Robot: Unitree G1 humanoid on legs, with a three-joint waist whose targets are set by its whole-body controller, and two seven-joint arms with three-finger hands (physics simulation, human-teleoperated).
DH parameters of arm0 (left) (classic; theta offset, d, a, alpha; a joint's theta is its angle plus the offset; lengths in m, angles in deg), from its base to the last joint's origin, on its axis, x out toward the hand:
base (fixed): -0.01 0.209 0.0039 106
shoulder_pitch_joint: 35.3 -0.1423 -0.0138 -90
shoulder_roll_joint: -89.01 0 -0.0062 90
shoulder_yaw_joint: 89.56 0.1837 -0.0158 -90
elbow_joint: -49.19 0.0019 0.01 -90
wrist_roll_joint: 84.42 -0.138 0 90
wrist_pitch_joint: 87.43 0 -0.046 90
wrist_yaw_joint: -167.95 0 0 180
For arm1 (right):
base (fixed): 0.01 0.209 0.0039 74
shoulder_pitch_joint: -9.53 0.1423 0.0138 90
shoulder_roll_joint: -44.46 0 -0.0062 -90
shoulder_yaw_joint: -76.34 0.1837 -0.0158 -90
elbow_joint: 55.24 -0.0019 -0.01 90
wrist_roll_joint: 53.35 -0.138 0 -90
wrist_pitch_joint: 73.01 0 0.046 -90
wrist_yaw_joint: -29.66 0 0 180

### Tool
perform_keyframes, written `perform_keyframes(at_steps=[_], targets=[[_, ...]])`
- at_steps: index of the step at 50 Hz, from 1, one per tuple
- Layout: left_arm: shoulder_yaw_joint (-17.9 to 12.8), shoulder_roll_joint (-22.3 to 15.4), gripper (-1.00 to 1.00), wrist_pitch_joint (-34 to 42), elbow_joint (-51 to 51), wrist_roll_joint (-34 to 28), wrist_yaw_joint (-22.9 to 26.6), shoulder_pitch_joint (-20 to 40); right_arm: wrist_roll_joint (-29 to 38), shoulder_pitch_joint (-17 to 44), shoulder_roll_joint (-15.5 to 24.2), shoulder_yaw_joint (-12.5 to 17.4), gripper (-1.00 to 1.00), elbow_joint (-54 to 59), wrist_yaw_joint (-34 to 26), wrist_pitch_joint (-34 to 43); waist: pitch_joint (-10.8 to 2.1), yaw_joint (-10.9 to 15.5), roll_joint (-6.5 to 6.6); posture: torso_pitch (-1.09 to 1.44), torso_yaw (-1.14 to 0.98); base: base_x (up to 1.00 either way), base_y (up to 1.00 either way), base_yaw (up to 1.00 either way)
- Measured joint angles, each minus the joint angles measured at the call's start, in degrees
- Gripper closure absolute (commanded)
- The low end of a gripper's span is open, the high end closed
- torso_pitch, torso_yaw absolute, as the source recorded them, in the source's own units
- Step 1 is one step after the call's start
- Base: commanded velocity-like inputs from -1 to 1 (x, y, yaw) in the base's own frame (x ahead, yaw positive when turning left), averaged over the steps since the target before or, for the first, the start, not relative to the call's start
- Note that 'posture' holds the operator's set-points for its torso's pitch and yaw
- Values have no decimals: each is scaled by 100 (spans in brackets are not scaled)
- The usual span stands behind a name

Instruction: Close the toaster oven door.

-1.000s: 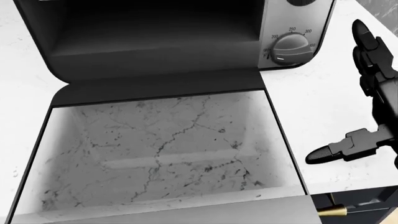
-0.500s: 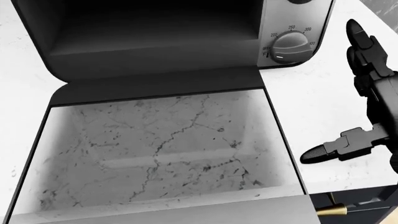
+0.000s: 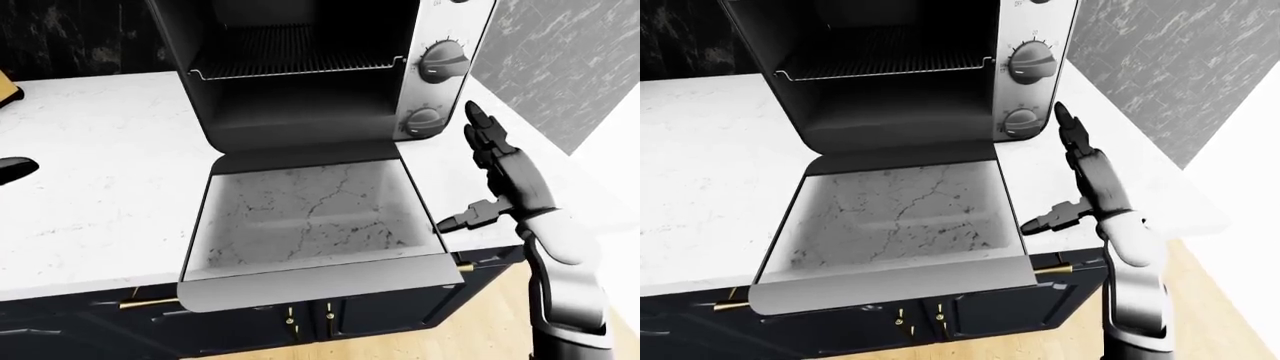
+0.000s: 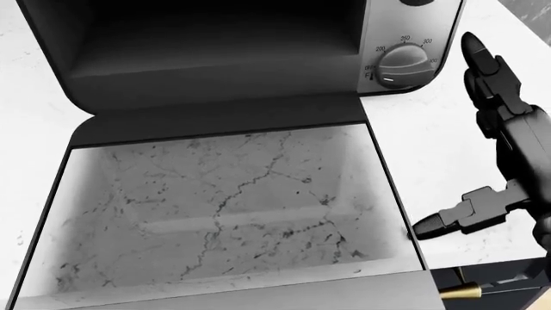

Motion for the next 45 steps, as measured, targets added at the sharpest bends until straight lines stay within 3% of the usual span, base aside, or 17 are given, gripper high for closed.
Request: perform_keyframes(at_steps=[27,35,45], targets=[[-20,-7,-100,-29,38,3,4,-13,201,-377,-519,-153,-100,-723,-42,175,-41,-65,28,0,0,0,0,0],[-34,-7,-100,-25,50,15,-1,-30,-70,-311,-860,-313,-100,-1156,363,1557,37,-121,98,0,0,0,0,0],[-33,-27,-100,-38,15,37,4,-18,-694,-251,-1000,-599,-100,-1450,887,2142,47,-146,167,0,0,0,0,0]])
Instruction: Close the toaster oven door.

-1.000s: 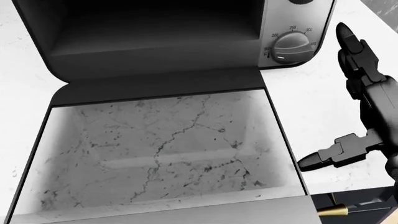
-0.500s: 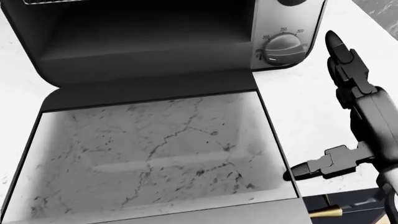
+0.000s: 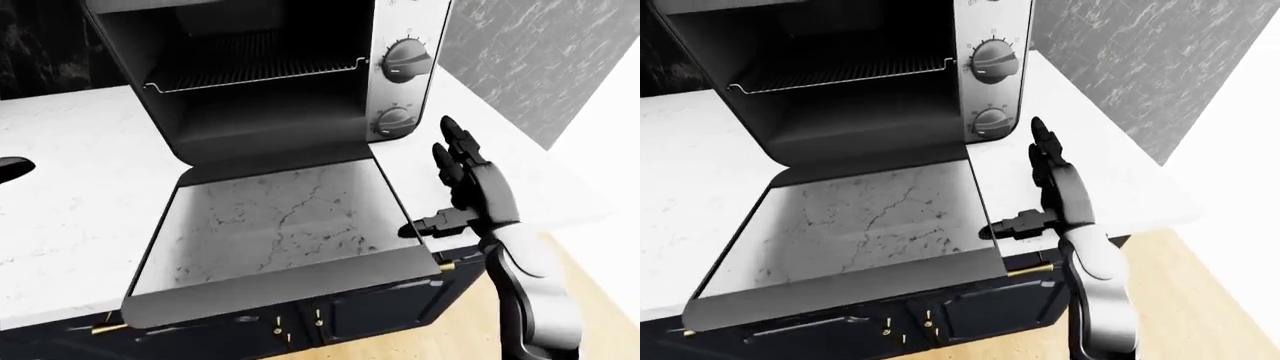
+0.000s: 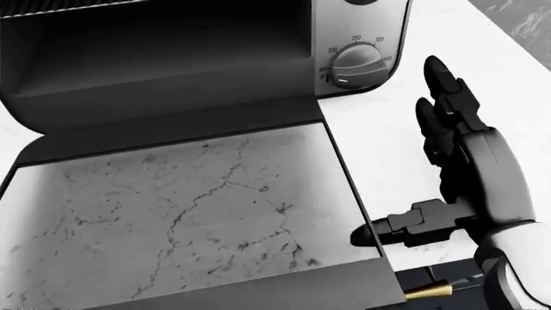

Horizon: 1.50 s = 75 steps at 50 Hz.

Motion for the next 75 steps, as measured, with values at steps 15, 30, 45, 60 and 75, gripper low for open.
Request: perform_keyframes(at_steps=[15,30,45,60,75], targets=[[-18,-9,-100,-2,46,9,-9,-20,-124,180,-117,-257,-100,-416,309,440,23,3,-6,0,0,0,0,0],[-32,-3,-100,-20,36,3,3,-33,-958,871,-242,-346,-100,-525,1479,413,4,73,-30,0,0,0,0,0],[-43,-15,-100,-21,19,28,18,-46,-1080,1479,-20,-296,-100,44,2616,-511,29,151,-66,0,0,0,0,0],[-61,11,-100,-14,19,10,25,-72,-814,1778,296,-171,-100,412,3566,-1183,27,220,-154,0,0,0,0,0],[-69,-21,-100,16,16,25,-1,-41,71,1923,414,-163,-100,831,4053,-1512,4,225,-173,0,0,0,0,0]])
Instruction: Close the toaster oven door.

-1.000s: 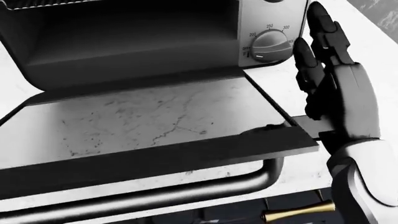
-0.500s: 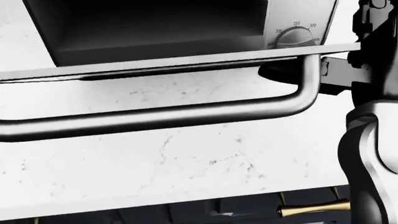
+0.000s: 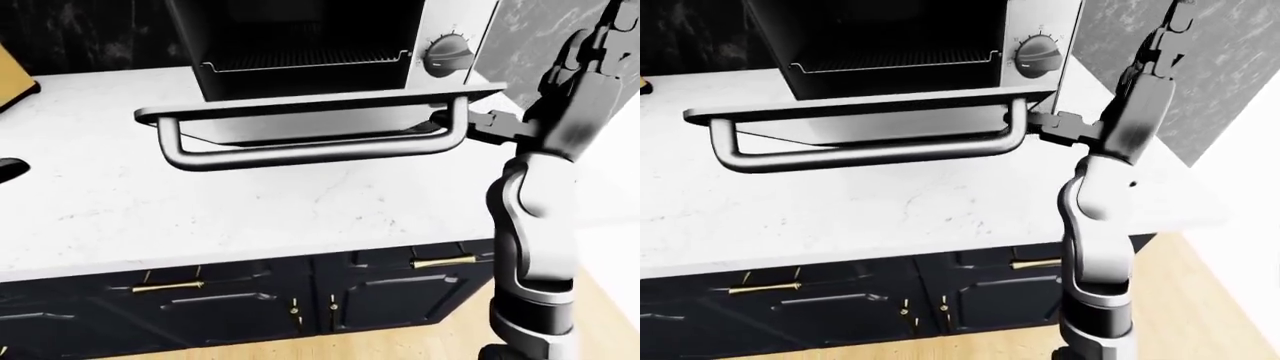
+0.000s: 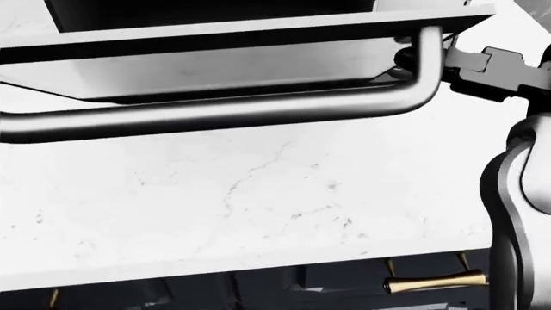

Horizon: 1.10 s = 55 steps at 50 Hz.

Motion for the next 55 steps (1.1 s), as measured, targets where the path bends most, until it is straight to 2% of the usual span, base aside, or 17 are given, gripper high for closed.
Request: perform_keyframes(at_steps=[6,16,21,29,55], targets=[[-21,-11,-100,5,-13,10,-4,-15,436,-20,-87,-17,-100,126,76,97,-2,-6,18,0,0,0,0,0],[-27,8,-100,-21,1,4,15,-39,510,-38,-524,-428,-100,237,-687,147,-13,-51,82,0,0,0,0,0],[-54,-2,-100,-15,10,3,7,-47,473,261,-599,-452,-100,659,-890,-1,-8,-97,124,0,0,0,0,0],[-47,-20,-100,-26,-29,18,23,-41,518,559,-634,-508,-100,893,-832,23,15,-106,167,0,0,0,0,0],[-101,80,-100,31,-211,20,39,-163,523,986,-581,-480,-100,1590,-662,-309,34,-134,166,0,0,0,0,0]])
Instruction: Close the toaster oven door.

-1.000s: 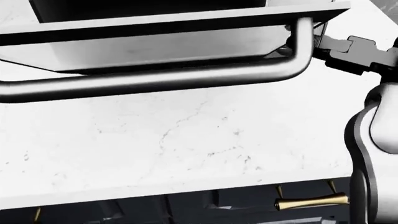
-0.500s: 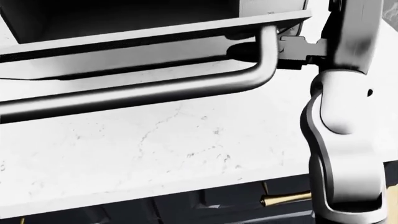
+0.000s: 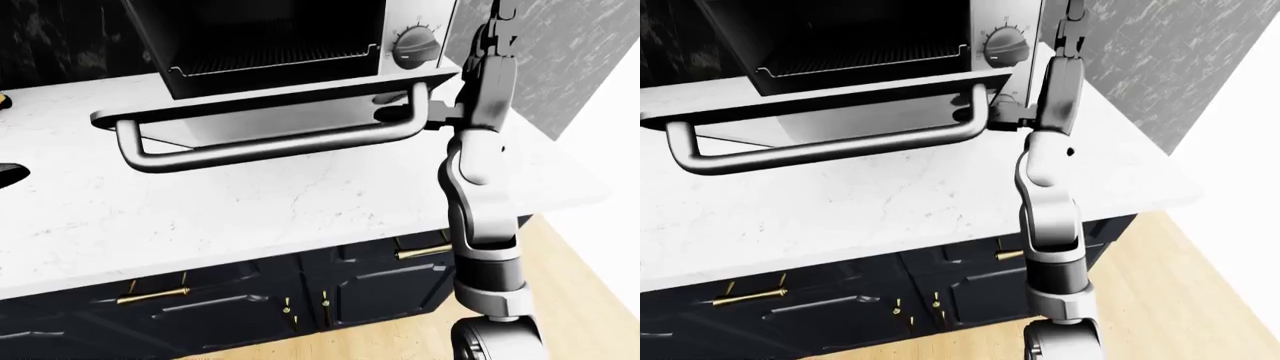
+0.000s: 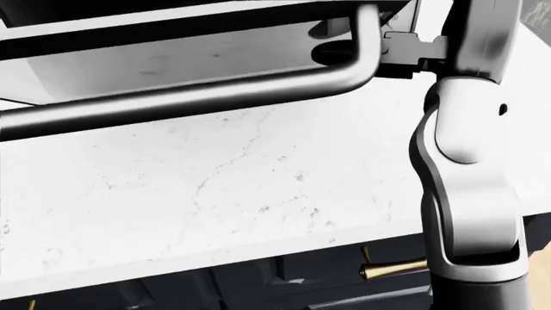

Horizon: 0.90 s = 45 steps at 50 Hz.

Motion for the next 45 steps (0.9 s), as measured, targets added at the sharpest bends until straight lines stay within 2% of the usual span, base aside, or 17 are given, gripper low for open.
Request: perform_keyframes(at_steps=[8,20,26,38,45], targets=[[-115,209,-100,455,-830,88,64,-136,-17,60,19,-4,-100,36,-4,27,13,-5,-8,0,0,0,0,0],[-226,850,-100,969,-2210,196,114,-401,8,148,-8,-32,-100,197,16,-114,-1,-18,-6,0,0,0,0,0],[-149,1230,-100,979,-2640,48,163,-555,30,254,-36,-21,-100,388,85,-243,3,-24,-26,0,0,0,0,0],[-261,1481,-100,1208,-3082,12,403,-733,34,441,-42,-20,-100,708,161,-389,5,-23,-41,0,0,0,0,0],[-448,1656,-100,1580,-3551,389,519,-834,12,494,-33,-28,-100,752,150,-375,16,-28,-44,0,0,0,0,0]])
